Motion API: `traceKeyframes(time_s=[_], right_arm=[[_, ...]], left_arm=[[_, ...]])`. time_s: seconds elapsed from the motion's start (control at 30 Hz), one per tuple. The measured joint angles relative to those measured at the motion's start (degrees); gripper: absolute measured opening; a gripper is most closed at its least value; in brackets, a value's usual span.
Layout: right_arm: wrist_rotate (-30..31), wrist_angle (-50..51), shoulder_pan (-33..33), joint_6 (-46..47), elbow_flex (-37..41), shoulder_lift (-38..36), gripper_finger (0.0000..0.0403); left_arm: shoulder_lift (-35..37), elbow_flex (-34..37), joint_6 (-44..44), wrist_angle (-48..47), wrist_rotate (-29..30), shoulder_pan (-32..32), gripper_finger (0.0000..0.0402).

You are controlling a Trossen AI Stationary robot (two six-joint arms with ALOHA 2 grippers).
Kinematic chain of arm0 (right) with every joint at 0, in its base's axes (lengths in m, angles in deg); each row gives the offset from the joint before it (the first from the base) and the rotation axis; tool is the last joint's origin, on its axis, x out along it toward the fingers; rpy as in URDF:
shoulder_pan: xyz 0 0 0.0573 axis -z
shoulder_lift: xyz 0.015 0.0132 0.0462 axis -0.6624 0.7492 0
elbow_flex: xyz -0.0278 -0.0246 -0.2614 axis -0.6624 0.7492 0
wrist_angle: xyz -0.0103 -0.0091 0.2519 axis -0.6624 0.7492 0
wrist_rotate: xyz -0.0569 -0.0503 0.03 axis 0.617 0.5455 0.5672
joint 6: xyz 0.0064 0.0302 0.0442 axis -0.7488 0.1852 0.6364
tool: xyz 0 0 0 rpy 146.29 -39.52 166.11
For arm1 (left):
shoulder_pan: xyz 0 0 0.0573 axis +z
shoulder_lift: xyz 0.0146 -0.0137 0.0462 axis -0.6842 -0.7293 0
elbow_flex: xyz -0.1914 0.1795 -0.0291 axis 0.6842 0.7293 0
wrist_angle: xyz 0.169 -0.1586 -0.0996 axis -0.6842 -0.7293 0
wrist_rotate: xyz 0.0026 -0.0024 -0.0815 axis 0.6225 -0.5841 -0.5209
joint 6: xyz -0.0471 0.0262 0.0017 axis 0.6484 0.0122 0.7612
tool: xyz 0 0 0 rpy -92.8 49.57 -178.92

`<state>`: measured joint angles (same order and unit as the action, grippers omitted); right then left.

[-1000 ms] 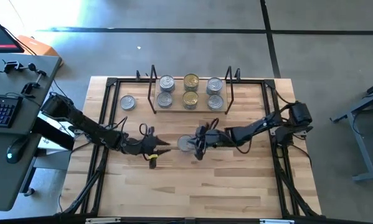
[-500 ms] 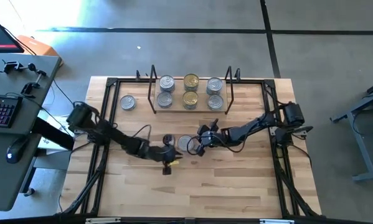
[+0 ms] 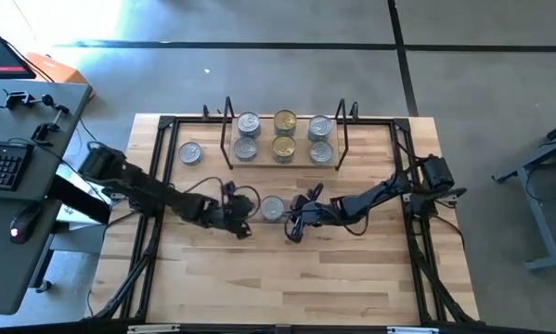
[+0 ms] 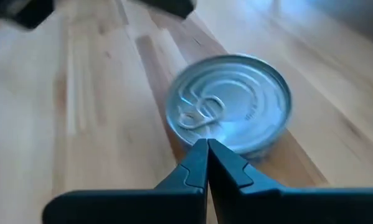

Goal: Stack canned seafood by type on shelf
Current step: Stack the blue tuna can on top of the other blue tuna can on the shelf

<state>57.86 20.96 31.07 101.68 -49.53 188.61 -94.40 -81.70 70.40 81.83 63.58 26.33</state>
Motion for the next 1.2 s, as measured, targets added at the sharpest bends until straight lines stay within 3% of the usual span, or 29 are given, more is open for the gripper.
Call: traceKeyframes(time_s=[0.1, 0.27, 0.47, 0.57, 0.67, 0.77, 0.9, 1.03, 1.2], right_arm=[[-0.19, -4.98, -0.18, -1.35, -0.19, 1.67, 0.0], [-3.99, -4.97, -0.24, -5.93, -1.01, 1.87, 0.0], [10.8, -1.35, -0.76, -0.28, -0.99, 1.65, 0.0], [12.85, 2.76, 0.88, 3.43, -0.98, 1.62, 0.0], [11.26, 4.28, 3.12, 4.55, -0.96, 2.16, 0.0], [5.99, 2.27, 4.62, 4.27, -0.96, 3.58, 0.0], [-0.11, -1.88, 4.73, 3.0, -0.94, 5.12, 0.0], [-1.84, -3.23, 2.67, 2.67, -0.94, 5.79, 0.0], [-8.68, -7.21, -0.34, -3.78, -0.96, 5.89, 0.0]], left_arm=[[3.89, 0.0, -0.81, -2.03, 0.7, 0.01, 0.0019], [5.94, 0.0, -5.84, 3.02, -2.64, -0.04, 0.0019], [2.06, -0.02, -10.49, 10.95, -17.55, -0.13, 0.0019], [-2.0, -0.02, -10.48, 15.19, -21.5, -0.15, 0.0019], [-7.06, 0.0, -10.94, 18.82, -20.0, 0.15, 0.0019], [-10.82, 0.02, -9.85, 20.87, -15.71, 0.76, 0.0019], [-11.6, 0.04, -6.5, 18.45, -12.27, 1.04, 0.0019], [-7.57, 0.04, -3.28, 8.13, -9.69, 0.79, 0.0019], [1.13, 0.02, 8.17, -12.66, 0.29, 0.95, 0.0019]])
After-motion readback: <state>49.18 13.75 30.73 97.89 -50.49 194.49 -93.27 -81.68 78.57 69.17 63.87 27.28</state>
